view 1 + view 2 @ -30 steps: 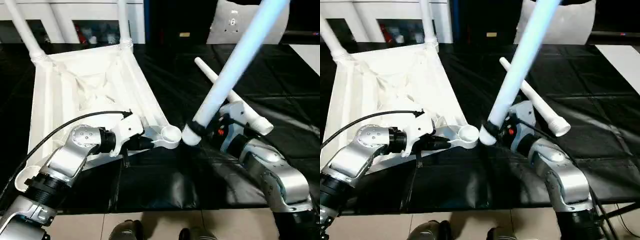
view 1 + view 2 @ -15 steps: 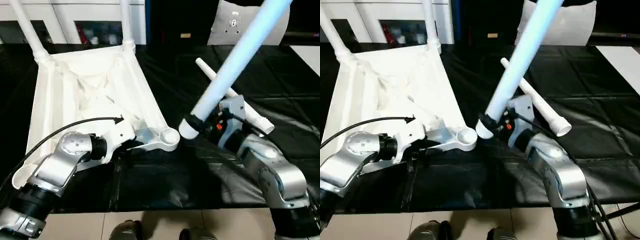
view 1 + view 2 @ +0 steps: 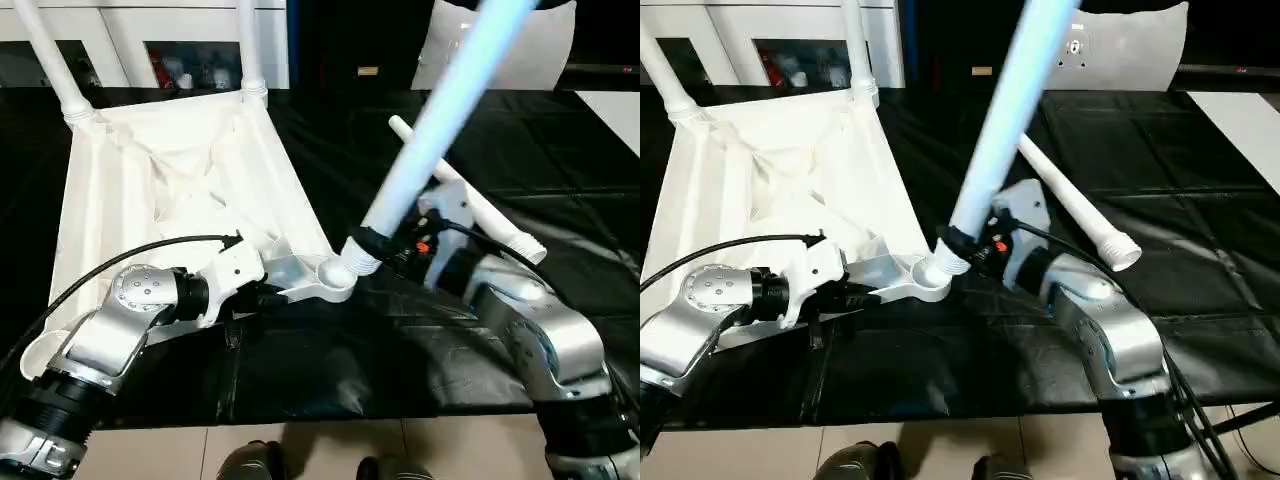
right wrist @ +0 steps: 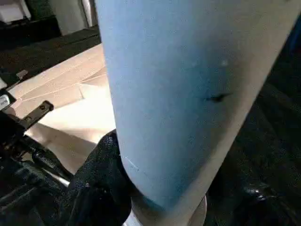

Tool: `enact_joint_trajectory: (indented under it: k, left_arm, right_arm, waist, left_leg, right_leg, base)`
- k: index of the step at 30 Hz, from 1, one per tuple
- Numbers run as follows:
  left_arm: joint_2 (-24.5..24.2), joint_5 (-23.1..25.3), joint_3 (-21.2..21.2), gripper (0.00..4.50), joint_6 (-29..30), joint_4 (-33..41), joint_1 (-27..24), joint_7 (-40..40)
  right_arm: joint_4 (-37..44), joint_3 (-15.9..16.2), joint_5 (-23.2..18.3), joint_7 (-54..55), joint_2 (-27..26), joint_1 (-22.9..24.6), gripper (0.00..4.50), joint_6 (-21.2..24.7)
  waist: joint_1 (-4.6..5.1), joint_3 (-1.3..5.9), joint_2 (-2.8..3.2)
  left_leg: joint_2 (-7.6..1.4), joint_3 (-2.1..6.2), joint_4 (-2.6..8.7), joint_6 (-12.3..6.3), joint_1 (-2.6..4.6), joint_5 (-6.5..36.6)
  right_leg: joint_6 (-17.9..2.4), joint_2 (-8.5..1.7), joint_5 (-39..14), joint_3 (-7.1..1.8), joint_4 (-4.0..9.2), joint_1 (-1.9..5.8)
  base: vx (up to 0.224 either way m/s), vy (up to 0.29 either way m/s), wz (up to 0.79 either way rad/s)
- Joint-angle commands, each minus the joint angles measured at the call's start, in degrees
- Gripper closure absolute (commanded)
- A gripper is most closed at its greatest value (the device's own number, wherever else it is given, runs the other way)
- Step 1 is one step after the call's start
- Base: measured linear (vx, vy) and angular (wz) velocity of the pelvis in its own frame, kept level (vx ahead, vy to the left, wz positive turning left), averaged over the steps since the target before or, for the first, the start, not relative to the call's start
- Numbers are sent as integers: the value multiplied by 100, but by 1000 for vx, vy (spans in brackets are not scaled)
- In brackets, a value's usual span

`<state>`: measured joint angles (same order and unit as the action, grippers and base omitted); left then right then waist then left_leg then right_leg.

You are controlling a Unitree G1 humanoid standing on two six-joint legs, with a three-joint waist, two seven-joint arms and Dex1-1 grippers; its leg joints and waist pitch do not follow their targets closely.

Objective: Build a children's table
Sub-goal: Insert table leg to table base

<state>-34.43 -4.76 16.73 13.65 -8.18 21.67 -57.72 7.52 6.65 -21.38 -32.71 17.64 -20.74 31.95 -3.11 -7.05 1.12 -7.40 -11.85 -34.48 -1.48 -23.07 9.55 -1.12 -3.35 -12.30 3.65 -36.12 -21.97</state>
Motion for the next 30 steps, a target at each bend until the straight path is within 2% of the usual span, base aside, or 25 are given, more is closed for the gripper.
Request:
enact_joint_trajectory:
  k: [1,4,6,7,8,9,10,11,12,13,14,15,17,18,19,20,22,25,30]
  left_arm:
    - [-110,236,79,450,45,-177,4,35]
    - [-117,201,172,450,-346,-205,97,-298]
    - [-98,124,241,450,-492,-175,154,-523]
    - [-88,108,305,450,-564,-144,187,-640]
    - [-41,76,410,450,-621,-92,254,-813]
    - [-10,69,437,450,-665,-94,285,-853]
    - [34,81,466,450,-742,-128,333,-871]
    - [48,89,477,450,-770,-149,353,-881]
    - [140,150,545,450,-967,-314,494,-924]
    - [163,167,560,450,-1020,-361,531,-931]
    - [231,174,605,450,-1099,-453,622,-988]
    - [236,171,607,450,-1092,-454,627,-994]
    - [320,273,597,450,-1134,-632,736,-886]
    - [344,323,588,450,-1151,-697,769,-823]
    - [358,354,580,450,-1165,-740,788,-794]
    - [357,395,562,450,-1157,-815,808,-743]
    - [339,369,480,450,-1114,-955,818,-711]
    - [279,192,383,450,-1062,-995,757,-928]
    - [250,101,318,450,-987,-971,701,-1077]
  right_arm:
    - [-57,41,84,-70,41,-129,259,88]
    - [-317,475,180,-404,211,-473,259,481]
    - [-421,618,240,-531,268,-589,259,519]
    - [-450,647,265,-571,293,-620,259,495]
    - [-477,643,252,-615,310,-652,259,482]
    - [-476,634,241,-623,318,-658,259,491]
    - [-466,624,233,-628,331,-658,259,503]
    - [-459,619,229,-630,337,-656,259,509]
    - [-394,591,201,-638,379,-623,259,560]
    - [-376,584,194,-640,389,-612,259,574]
    - [-277,559,157,-646,425,-547,259,635]
    - [-266,557,152,-646,428,-540,259,642]
    - [-182,549,132,-677,470,-468,259,717]
    - [-149,548,125,-686,485,-441,259,741]
    - [-131,549,123,-698,496,-426,259,754]
    - [-98,552,125,-700,516,-392,259,769]
    - [-37,552,130,-683,558,-334,259,833]
    - [-8,544,141,-664,603,-315,259,910]
    - [-76,620,191,-745,679,-354,259,1036]
  waist:
    - [5,390,22]
    - [12,382,11]
    - [19,379,-22]
    - [8,383,-13]
    - [19,388,-92]
    - [-15,404,-32]
    - [-14,393,-56]
    - [-51,403,-28]
    - [-58,402,-38]
    - [-98,407,-44]
    - [-125,390,22]
    - [-138,394,-16]
    - [-147,381,-29]
    - [-166,380,41]
    - [-155,366,48]
    - [-153,375,6]
    - [-162,365,45]
    - [-135,362,15]
    - [-129,374,-11]
  left_leg:
    - [-648,377,493,362,247,1828]
    - [-640,376,484,347,247,1794]
    - [-653,368,480,331,236,1717]
    - [-656,375,478,319,234,1691]
    - [-657,354,481,260,235,1562]
    - [-665,338,465,233,267,1418]
    - [-669,329,475,216,262,1363]
    - [-675,318,480,234,284,1324]
    - [-667,311,485,227,279,1332]
    - [-670,300,480,250,299,1380]
    - [-669,320,481,282,286,1416]
    - [-678,309,499,342,305,1528]
    - [-684,327,506,391,286,1652]
    - [-682,342,490,444,301,1758]
    - [-680,346,503,463,286,1809]
    - [-693,357,513,487,287,1849]
    - [-691,365,511,524,297,1939]
    - [-686,377,521,517,277,1946]
    - [-690,354,504,383,264,1660]
  right_leg:
    - [-1196,-692,-1579,-441,493,64]
    - [-1226,-697,-1629,-441,501,67]
    - [-1236,-712,-1598,-449,496,78]
    - [-1233,-716,-1572,-449,489,81]
    - [-1238,-705,-1469,-447,476,85]
    - [-1270,-703,-1277,-450,465,60]
    - [-1279,-688,-1174,-446,461,56]
    - [-1311,-661,-909,-432,417,45]
    - [-1312,-655,-887,-428,423,53]
    - [-1300,-674,-925,-433,431,50]
    - [-1294,-690,-959,-439,431,53]
    - [-1277,-682,-1018,-437,438,47]
    - [-1263,-713,-1177,-441,453,60]
    - [-1250,-740,-1301,-454,460,52]
    - [-1232,-733,-1357,-454,477,54]
    - [-1213,-737,-1380,-453,482,68]
    - [-1209,-737,-1420,-456,487,50]
    - [-1232,-730,-1406,-451,479,68]
    - [-1320,-735,-1190,-454,464,79]
  base:
    - [0,0,0]
    - [0,0,0]
    - [0,0,0]
    - [0,0,0]
    - [0,0,0]
    - [0,0,0]
    - [0,0,0]
    - [0,0,0]
    - [0,0,0]
    - [0,0,0]
    - [0,0,0]
    - [0,0,0]
    - [0,0,0]
    - [0,0,0]
    - [0,0,0]
    - [0,0,0]
    - [0,0,0]
    - [0,0,0]
    - [0,0,0]
